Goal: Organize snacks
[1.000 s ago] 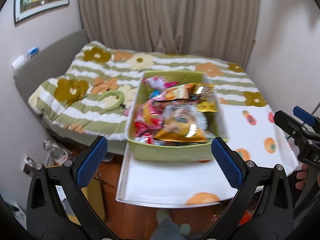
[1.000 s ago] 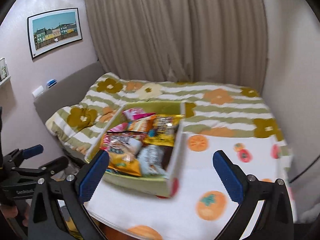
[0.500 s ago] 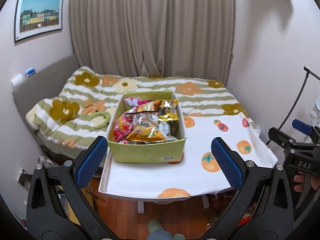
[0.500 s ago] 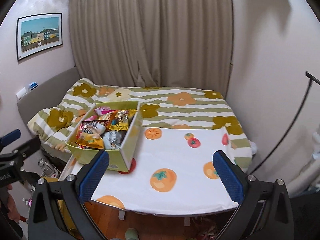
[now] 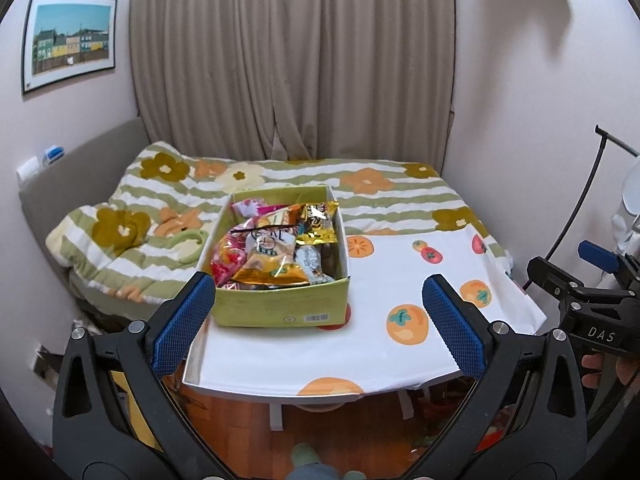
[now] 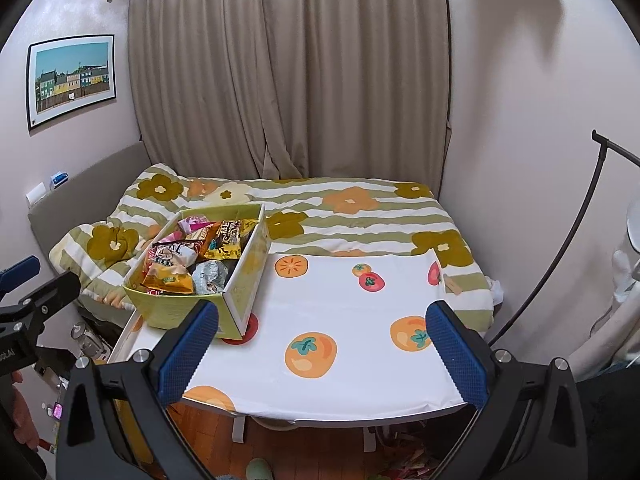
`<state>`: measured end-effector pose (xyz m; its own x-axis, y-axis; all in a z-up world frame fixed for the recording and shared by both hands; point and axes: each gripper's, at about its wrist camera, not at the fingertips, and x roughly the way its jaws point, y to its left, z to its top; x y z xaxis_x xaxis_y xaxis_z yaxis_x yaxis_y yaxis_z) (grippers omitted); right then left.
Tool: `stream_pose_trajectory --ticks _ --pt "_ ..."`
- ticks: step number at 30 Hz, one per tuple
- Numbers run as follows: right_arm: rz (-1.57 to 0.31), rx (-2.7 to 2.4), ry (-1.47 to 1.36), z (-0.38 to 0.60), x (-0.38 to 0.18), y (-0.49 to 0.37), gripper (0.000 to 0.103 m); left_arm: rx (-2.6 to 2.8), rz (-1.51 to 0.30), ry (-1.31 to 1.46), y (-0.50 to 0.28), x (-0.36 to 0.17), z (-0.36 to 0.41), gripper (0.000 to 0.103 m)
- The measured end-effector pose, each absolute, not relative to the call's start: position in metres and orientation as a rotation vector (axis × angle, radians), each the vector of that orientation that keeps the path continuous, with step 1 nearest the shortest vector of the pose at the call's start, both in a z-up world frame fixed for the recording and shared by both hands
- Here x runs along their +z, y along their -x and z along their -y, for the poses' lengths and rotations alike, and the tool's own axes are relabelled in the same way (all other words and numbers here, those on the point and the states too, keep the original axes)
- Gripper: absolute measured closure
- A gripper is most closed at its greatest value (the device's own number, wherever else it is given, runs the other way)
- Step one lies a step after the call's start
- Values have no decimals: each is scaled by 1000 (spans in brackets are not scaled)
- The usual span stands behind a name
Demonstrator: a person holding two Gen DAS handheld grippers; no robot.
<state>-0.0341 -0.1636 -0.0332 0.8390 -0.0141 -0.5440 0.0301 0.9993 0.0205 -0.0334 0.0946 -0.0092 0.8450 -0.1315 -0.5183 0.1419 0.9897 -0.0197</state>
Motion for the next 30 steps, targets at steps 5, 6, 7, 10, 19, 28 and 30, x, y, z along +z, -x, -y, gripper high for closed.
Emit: stream_pose_trajectory --ticks 5,6,7,10,19,28,30 --pt "-579 -20 -31 168 -34 36 0 -144 -546 -20 34 -10 -88 0" --pt "-580 -20 -31 168 -34 36 0 -144 -545 -21 34 -10 -88 0" --pt "-580 -21 -33 169 -34 37 0 -145 -544 -24 34 -10 -86 0" --pt "-577 -27 -37 173 -33 39 0 -148 -539 -27 34 -9 -81 0" --pt "-576 -33 -41 175 -32 41 0 -154 -532 -34 35 -7 -75 0" --pt "-579 -41 -45 177 -33 41 0 -154 -531 -46 35 -9 -75 0" --pt "-579 -43 -46 177 -33 41 0 -155 -529 -47 35 -9 -75 0"
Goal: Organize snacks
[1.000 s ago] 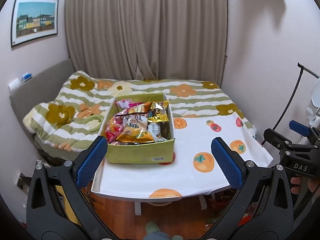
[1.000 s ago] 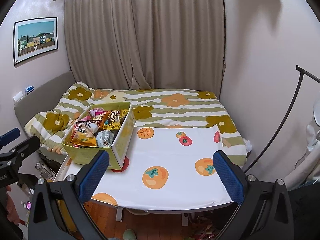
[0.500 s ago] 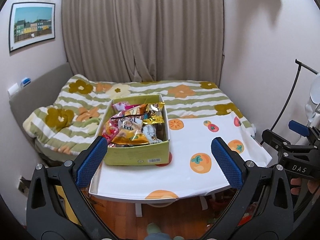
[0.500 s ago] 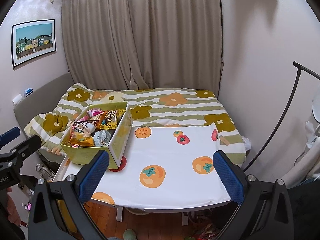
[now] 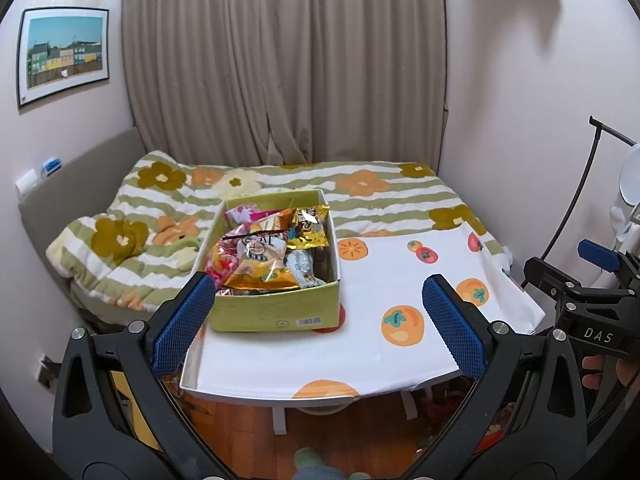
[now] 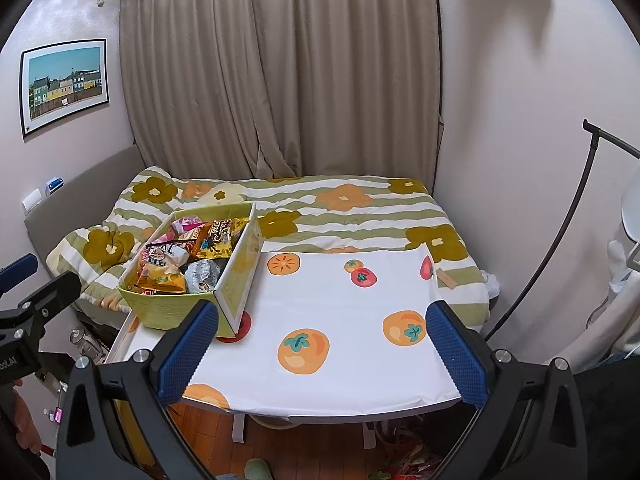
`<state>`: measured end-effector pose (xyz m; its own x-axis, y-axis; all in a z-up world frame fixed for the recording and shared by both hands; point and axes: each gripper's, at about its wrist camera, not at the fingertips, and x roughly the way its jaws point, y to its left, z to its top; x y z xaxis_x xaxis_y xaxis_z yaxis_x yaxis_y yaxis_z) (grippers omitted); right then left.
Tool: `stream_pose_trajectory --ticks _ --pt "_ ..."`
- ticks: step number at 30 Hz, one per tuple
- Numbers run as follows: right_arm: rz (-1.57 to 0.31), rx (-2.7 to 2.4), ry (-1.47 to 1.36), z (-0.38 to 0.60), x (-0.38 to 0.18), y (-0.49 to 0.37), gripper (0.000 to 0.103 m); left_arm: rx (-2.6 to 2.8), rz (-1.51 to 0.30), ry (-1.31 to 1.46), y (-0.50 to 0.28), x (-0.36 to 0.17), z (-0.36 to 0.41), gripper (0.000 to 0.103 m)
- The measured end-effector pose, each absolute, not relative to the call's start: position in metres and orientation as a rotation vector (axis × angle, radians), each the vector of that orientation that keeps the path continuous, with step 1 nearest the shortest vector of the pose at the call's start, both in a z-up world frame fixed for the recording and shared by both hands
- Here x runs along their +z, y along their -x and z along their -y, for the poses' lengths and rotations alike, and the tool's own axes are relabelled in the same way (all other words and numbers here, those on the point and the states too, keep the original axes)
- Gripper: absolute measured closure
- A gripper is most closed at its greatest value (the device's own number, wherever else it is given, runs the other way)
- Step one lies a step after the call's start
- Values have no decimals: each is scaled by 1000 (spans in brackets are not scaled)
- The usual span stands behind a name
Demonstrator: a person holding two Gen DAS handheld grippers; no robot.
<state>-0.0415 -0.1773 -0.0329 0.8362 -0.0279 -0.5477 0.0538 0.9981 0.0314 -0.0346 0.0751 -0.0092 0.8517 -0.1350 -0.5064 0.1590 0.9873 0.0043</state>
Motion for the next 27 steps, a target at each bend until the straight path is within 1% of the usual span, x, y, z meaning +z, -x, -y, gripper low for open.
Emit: stream_pose_trajectory --ticks 27 --pt "-577 -55 -42 175 -34 43 0 -126 -541 -56 30 -17 -84 0"
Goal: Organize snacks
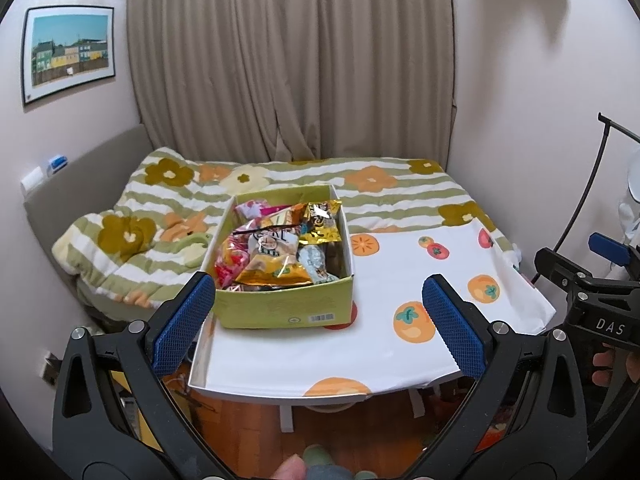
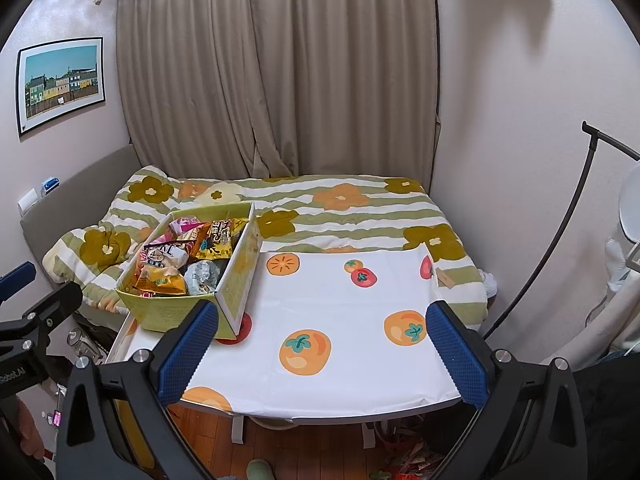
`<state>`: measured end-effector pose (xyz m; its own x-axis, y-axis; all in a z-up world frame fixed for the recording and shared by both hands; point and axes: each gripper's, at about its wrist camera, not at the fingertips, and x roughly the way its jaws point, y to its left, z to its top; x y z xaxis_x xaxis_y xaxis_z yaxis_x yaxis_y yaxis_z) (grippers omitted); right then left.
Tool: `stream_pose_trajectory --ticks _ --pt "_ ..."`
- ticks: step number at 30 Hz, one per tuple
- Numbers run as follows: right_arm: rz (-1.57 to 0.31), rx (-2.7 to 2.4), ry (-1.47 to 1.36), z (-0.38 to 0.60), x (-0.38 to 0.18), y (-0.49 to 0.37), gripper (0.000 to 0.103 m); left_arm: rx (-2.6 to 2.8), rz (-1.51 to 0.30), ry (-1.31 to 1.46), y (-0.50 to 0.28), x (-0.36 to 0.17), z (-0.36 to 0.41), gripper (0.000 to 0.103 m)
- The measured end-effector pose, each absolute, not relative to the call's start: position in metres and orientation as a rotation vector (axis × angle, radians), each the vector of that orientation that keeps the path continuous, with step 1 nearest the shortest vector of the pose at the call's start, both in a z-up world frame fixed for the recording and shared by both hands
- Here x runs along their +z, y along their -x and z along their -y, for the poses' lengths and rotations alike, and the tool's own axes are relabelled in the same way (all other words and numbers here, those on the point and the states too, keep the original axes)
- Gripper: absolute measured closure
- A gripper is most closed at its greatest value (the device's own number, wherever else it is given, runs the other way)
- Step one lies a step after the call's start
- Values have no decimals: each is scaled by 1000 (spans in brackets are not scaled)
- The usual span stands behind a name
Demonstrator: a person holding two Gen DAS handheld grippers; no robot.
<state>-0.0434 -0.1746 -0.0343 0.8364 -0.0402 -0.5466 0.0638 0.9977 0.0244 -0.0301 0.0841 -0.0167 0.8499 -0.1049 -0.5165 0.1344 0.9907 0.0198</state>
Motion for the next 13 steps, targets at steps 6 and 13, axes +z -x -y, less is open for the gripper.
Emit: stream_pose_trajectory --ticks 6,13 --pt "-577 -55 -44 173 -34 44 0 -118 -530 -60 29 -18 -84 0" --pt "-577 -59 -42 170 -33 44 0 -119 -515 -63 28 -19 -85 0"
